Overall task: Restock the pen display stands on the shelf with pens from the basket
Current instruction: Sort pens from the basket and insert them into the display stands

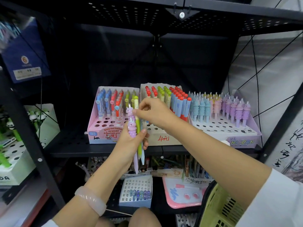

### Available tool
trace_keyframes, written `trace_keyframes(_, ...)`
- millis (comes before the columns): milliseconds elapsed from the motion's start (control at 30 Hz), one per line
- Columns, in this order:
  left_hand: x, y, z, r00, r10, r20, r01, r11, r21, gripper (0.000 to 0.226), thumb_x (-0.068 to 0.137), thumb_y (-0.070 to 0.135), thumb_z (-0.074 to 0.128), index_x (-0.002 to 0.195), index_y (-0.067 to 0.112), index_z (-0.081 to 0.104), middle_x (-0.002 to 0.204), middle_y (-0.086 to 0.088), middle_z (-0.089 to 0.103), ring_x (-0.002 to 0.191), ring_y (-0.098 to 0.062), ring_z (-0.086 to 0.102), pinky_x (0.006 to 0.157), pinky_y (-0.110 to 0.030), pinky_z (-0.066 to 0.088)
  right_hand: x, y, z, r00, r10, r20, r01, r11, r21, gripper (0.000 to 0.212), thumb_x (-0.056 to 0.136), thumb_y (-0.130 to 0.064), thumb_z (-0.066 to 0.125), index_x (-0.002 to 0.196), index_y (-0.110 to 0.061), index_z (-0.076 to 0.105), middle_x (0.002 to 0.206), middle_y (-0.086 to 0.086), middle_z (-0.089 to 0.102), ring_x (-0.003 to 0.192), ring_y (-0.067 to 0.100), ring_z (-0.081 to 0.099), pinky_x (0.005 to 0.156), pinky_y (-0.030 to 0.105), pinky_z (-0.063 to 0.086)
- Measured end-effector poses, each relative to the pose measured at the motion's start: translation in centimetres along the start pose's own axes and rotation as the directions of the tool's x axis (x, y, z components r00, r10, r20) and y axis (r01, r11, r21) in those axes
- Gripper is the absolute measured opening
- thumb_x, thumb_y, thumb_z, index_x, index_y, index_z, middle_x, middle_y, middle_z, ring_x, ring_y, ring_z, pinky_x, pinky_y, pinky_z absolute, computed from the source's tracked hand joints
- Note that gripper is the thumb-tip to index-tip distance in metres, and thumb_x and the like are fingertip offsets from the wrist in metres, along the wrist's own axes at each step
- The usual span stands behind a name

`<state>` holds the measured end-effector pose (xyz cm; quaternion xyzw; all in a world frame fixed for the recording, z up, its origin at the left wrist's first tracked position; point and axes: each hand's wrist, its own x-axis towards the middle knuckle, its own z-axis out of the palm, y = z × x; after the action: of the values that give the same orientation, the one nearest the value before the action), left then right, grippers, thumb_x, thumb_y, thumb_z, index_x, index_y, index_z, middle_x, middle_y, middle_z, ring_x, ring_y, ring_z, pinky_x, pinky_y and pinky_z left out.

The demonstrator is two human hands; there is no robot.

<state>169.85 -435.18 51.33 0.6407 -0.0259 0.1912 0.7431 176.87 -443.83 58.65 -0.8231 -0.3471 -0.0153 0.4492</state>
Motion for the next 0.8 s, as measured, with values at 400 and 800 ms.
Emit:
trace_keyframes(400, 0.1, 0.3, 0.0, 0.998, -0.023, -0.063, 0.018, 0.997, -0.079, 0.009, 0.096, 0.006, 0.045, 0.099, 0.009, 0.054, 0.070, -0.006, 0.056, 0.044, -0.007, 0.049, 0.046, -0.019, 0.045, 0.2, -0.1, -5.2, 0.905, 0.035, -0.423, 0.011, 0.994, 0.106, 0.019, 0.099, -0.023, 0.040, 0.081, -0.021, 0.040, 0.072, 0.004, 0.060, 0.052, 0.011, 0.060, 0.051, 0.023, 0.054)
trace_keyframes(800, -0.3, 0.5, 0.3, 0.997, -0.044, -0.066, 0.039, 0.997, -0.068, 0.011, 0.096, 0.005, 0.044, 0.098, 0.010, 0.054, 0.073, -0.007, 0.056, 0.045, -0.007, 0.049, 0.046, -0.018, 0.044, -0.3, 2.3, -4.3, 0.928, -0.176, -0.329, -0.028, 0.847, -0.531, 0.019, 0.099, -0.022, 0.043, 0.105, -0.004, 0.045, 0.071, 0.000, 0.049, 0.063, 0.019, 0.048, 0.058, 0.031, 0.034)
